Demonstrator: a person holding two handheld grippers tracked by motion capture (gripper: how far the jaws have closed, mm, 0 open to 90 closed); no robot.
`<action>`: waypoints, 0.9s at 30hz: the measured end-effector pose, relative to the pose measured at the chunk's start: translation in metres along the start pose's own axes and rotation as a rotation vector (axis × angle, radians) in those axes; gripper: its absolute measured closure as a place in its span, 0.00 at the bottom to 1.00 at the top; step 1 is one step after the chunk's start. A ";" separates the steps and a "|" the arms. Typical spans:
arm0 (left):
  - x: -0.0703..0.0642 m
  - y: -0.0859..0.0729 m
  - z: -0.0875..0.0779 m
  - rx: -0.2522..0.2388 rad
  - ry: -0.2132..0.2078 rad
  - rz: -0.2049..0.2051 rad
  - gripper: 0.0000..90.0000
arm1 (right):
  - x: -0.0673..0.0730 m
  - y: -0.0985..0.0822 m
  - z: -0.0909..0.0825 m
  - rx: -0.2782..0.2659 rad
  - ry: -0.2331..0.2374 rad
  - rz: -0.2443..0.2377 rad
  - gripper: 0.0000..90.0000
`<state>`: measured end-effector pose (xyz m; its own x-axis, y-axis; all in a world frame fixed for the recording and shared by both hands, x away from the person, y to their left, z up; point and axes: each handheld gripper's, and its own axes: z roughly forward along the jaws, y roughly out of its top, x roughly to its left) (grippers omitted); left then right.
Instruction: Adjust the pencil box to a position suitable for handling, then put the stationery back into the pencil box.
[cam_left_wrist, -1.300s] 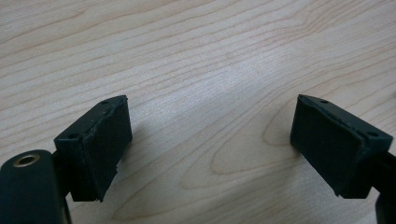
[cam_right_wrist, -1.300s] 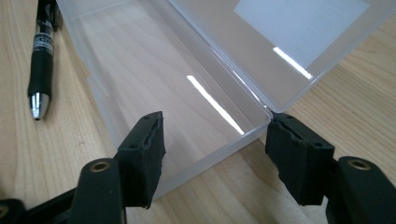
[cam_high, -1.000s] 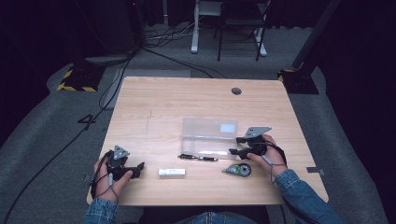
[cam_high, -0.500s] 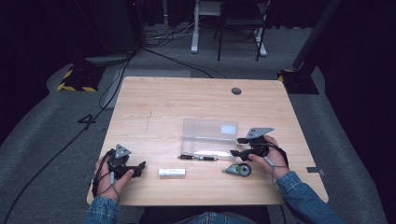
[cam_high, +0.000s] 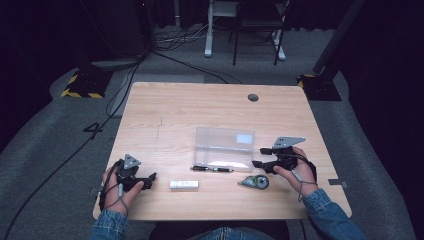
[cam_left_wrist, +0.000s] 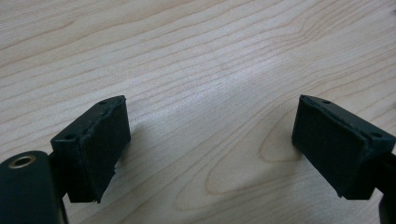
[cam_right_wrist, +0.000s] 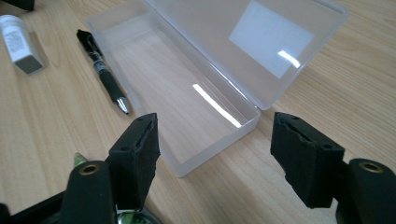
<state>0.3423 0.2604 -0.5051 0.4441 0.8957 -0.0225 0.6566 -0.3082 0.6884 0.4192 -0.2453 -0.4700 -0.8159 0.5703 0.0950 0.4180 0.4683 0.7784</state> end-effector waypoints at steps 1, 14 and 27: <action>0.000 0.000 0.000 0.001 -0.002 -0.001 0.13 | 0.001 0.001 -0.001 0.000 0.003 -0.001 0.37; -0.001 0.002 0.002 0.001 -0.007 0.002 0.13 | 0.031 0.019 -0.004 -0.018 0.063 -0.062 0.29; -0.001 0.002 0.002 0.000 -0.003 0.005 0.13 | 0.059 0.035 0.013 0.020 0.143 -0.149 0.39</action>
<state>0.3443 0.2583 -0.5052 0.4487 0.8935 -0.0212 0.6543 -0.3122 0.6888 0.3910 -0.1861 -0.4454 -0.9173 0.3924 0.0678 0.2947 0.5544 0.7783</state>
